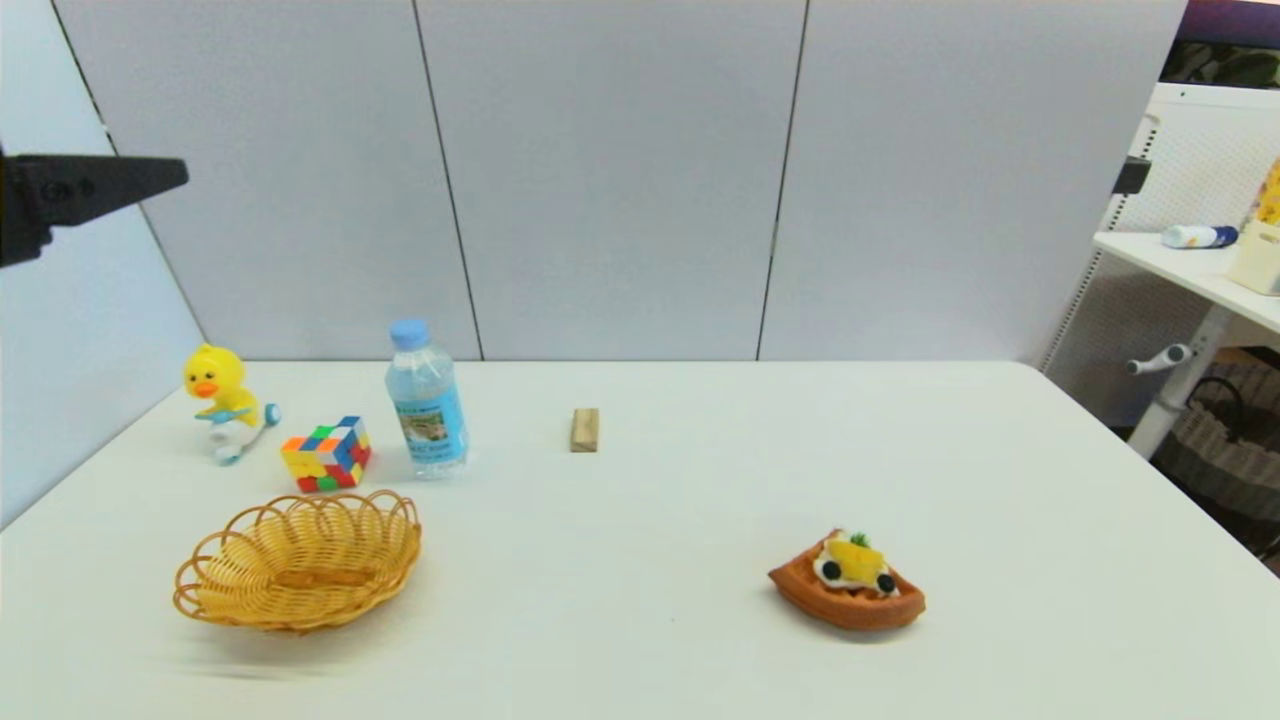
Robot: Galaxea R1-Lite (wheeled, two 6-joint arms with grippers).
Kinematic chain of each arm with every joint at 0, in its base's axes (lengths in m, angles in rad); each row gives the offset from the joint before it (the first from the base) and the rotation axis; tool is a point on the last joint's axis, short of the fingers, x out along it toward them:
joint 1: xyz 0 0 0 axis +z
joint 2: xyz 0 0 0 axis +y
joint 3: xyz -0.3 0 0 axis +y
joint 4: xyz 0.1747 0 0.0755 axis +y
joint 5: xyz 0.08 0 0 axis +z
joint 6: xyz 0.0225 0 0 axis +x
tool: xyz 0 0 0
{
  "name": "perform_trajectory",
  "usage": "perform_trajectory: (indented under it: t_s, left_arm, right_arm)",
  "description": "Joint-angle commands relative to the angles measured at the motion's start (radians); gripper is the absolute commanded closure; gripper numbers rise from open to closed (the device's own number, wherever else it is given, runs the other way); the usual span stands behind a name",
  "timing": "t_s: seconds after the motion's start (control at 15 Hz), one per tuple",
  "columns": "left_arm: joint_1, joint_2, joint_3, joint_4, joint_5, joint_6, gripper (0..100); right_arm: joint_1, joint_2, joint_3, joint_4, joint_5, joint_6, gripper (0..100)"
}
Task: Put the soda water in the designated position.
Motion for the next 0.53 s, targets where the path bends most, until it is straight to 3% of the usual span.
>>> perform_trajectory:
  t_s: [0.07,0.2,0.53]
  left_arm:
    - [0.0,-0.373,0.455,-0.094,0.027,0.011,0]
    - [0.003,-0.572,0.711,-0.18,0.029,0.01,0]
    - [0.105,-0.93,1.026,-0.184,0.027,0.015,0]
  right_arm:
    - [0.0,0.001,0.0,0.001,0.0,0.0,0]
    - [0.0,0.001,0.0,0.001,0.0,0.0,0]
    - [0.0,0.001,0.0,-0.001,0.0,0.0,0]
